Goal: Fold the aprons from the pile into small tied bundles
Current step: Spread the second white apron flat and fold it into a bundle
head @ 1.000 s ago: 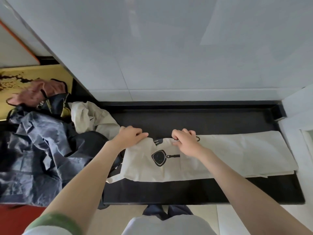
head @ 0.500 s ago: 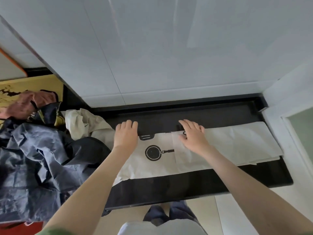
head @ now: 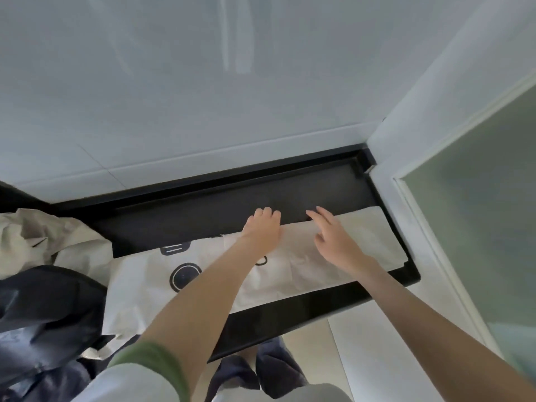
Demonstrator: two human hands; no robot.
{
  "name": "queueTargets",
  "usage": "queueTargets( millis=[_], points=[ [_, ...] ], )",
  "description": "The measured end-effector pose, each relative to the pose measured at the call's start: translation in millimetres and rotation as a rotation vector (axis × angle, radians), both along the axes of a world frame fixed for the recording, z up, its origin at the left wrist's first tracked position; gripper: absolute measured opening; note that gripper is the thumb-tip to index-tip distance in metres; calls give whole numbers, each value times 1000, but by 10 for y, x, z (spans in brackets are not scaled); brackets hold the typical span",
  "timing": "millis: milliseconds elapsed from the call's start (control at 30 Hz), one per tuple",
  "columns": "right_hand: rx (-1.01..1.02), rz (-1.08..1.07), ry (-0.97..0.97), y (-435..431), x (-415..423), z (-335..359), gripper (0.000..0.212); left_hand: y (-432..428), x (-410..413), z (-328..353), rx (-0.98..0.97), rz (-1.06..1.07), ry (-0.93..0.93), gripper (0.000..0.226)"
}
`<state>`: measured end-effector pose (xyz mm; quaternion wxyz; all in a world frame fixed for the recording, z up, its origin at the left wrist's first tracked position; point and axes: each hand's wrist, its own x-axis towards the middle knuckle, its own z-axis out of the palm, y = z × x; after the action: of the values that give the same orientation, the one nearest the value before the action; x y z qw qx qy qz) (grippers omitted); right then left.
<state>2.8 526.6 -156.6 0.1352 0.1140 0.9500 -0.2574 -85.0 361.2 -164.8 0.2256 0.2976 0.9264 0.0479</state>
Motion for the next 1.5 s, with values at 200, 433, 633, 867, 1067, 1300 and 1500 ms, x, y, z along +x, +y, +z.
queueTargets(
  millis=[200, 433, 633, 867, 1067, 1300, 1500],
  points=[
    [215, -47, -34, 801, -35, 71, 46, 566, -61, 37, -69, -97, -153, 40],
    [409, 118, -241, 1028, -131, -33, 25, 463, -77, 11, 209, -53, -393, 21],
    [260, 66, -267, 1123, -237, -2, 26, 291, -218, 42, 234, 43, -412, 24],
    [243, 216, -277, 1063, -412, -39, 4, 202, -235, 114, 288, 36, -472, 21],
    [415, 121, 84, 1020, -543, 44, 10, 282, -326, 83, 190, 61, -113, 7],
    [236, -292, 201, 834, -422, -82, 46, 171, -17, 91, 52, 83, 104, 52],
    [354, -87, 58, 542, -207, -339, 43, -382, 221, 2, -209, -302, 109, 87]
  ],
)
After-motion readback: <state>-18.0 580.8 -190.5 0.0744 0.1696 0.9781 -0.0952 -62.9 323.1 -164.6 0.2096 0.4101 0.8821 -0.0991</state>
